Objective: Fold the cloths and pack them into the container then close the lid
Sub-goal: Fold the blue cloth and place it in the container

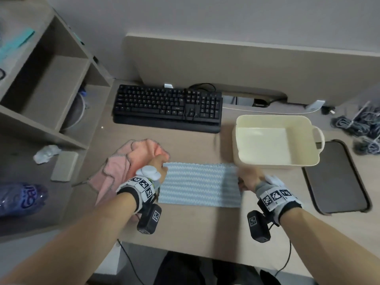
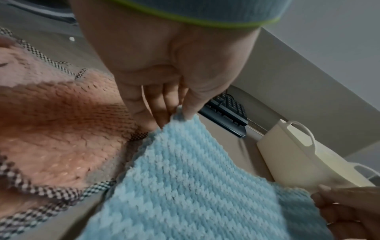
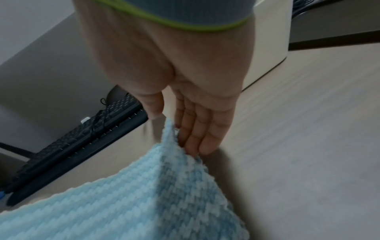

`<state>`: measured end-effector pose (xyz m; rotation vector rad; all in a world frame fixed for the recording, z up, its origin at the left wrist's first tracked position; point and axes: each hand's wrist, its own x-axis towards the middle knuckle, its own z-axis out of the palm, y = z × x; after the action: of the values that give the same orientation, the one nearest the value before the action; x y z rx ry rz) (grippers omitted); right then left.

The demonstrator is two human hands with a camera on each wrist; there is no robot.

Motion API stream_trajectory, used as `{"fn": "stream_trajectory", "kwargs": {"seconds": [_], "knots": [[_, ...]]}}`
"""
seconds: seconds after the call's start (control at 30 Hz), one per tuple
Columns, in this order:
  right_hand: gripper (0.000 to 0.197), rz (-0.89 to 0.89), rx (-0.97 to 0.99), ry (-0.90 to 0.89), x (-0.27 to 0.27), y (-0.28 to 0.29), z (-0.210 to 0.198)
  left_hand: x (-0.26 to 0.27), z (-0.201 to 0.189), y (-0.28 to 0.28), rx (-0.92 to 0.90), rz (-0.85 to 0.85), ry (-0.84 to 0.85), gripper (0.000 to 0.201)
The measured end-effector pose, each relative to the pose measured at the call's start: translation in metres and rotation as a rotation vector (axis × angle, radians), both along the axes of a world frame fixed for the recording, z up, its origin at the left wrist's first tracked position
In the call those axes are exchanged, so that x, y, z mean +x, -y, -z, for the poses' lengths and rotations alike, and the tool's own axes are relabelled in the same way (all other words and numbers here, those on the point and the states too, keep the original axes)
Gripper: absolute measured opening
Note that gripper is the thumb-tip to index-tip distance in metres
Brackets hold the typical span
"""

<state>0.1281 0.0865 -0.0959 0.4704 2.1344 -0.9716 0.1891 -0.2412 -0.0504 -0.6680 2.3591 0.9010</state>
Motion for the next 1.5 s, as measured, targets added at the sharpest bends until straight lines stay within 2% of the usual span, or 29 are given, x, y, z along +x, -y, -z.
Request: {"fn": "stream_trajectory", "kwargs": {"seconds": [0.1,0.17,0.2,0.27,0.3,0.37,0.47,0.73,0.83,0.93,1.0,1.17,1.23,1.3,1.37,1.43,1.5], "knots": [[0.063,-0.035,0.138,0.037,-0.001,-0.024,0.049,-0.006,0.005,0.001,-0.057,-0.013,-0.021,0.032],[0.081,-0.098,0.268,0.061,0.002,-0.022,0.045,-0.006,0.005,0.001,-0.190,0.038,-0.039,0.036],[0.081,-0.129,0.307,0.082,0.003,-0.019,0.038,-0.004,0.003,0.000,-0.204,0.083,-0.016,0.036],[0.059,-0.214,0.346,0.115,0.007,-0.006,0.019,0.004,0.003,-0.005,-0.139,0.231,0.106,0.032],[0.055,-0.250,0.352,0.127,0.010,0.001,0.008,0.011,0.003,-0.010,-0.108,0.303,0.162,0.030],[0.047,-0.262,0.341,0.121,0.015,0.013,-0.002,0.026,0.008,-0.018,-0.076,0.385,0.187,0.029],[0.040,-0.271,0.295,0.083,0.020,0.023,0.008,0.045,0.021,-0.028,-0.074,0.434,0.212,0.033],[0.038,-0.340,0.235,0.170,0.038,0.000,0.010,0.065,0.022,-0.045,-0.110,0.480,0.210,0.033],[0.030,-0.392,0.255,0.165,0.040,-0.020,0.008,0.076,0.022,-0.062,-0.102,0.431,0.220,0.032],[0.002,-0.443,0.228,0.040,0.040,-0.028,-0.007,0.084,0.021,-0.079,-0.095,0.354,0.208,0.024],[0.017,-0.465,0.163,-0.036,0.040,-0.027,-0.019,0.084,0.018,-0.085,-0.130,0.350,0.229,0.006],[0.019,-0.439,0.070,-0.167,0.027,-0.021,-0.028,0.078,0.010,-0.088,-0.189,0.358,0.302,0.016],[0.007,-0.417,0.107,-0.139,0.022,-0.020,-0.021,0.078,0.013,-0.085,-0.187,0.376,0.361,0.022],[0.013,-0.408,0.161,-0.073,0.019,-0.022,-0.012,0.074,0.014,-0.082,-0.223,0.370,0.387,0.027],[0.014,-0.410,0.202,-0.013,0.019,-0.022,-0.007,0.067,0.015,-0.074,-0.295,0.302,0.345,0.021],[0.015,-0.404,0.220,0.017,0.019,-0.021,-0.004,0.055,0.014,-0.066,-0.272,0.259,0.347,0.020],[0.012,-0.407,0.247,0.020,0.018,-0.021,-0.003,0.045,0.017,-0.058,-0.279,0.206,0.333,0.042]]}}
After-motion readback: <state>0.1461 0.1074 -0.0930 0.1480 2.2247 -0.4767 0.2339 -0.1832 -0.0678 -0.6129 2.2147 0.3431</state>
